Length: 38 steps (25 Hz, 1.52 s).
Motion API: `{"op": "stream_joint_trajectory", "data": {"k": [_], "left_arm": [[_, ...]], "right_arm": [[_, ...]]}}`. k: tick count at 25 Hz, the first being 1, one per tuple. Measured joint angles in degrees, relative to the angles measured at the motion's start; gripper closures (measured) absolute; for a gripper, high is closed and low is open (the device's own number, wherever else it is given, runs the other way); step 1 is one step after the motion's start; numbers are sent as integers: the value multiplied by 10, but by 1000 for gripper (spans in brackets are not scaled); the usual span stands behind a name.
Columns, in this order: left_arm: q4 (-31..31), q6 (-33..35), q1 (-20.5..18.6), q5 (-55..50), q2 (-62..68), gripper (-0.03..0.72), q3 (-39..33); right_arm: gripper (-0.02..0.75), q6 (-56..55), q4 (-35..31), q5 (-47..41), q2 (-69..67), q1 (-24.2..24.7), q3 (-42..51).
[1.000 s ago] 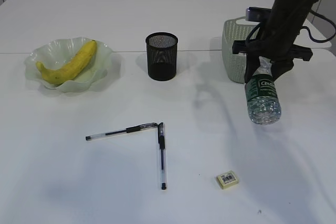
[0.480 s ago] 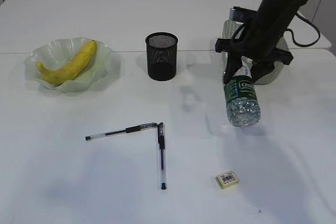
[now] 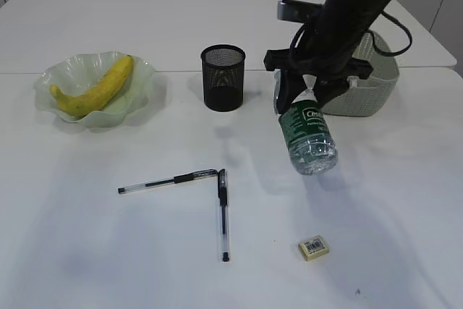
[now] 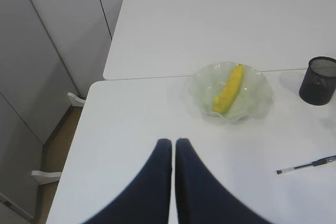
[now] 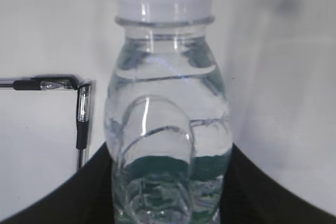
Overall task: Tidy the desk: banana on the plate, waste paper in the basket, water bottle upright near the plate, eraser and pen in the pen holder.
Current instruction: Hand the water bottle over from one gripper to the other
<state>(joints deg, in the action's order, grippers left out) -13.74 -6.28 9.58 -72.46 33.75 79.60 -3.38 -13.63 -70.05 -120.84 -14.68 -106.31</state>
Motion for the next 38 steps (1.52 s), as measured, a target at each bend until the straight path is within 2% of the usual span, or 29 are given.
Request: {"op": "stream_joint_trajectory", "data": {"k": [5, 8, 20, 28, 38], "left_arm": [[0, 0, 0, 0, 0, 704, 0], [1, 0, 0, 0, 0, 704, 0], [8, 0, 0, 0, 0, 704, 0], [13, 0, 0, 0, 0, 704, 0], [14, 0, 0, 0, 0, 704, 0]], "right_arm": [[387, 46, -11, -3, 44, 0, 0], [387, 92, -43, 8, 74, 0, 0], [387, 389, -288, 40, 155, 0, 0], [387, 433, -379, 10, 159, 0, 0], [387, 443, -419, 10, 159, 0, 0]]}}
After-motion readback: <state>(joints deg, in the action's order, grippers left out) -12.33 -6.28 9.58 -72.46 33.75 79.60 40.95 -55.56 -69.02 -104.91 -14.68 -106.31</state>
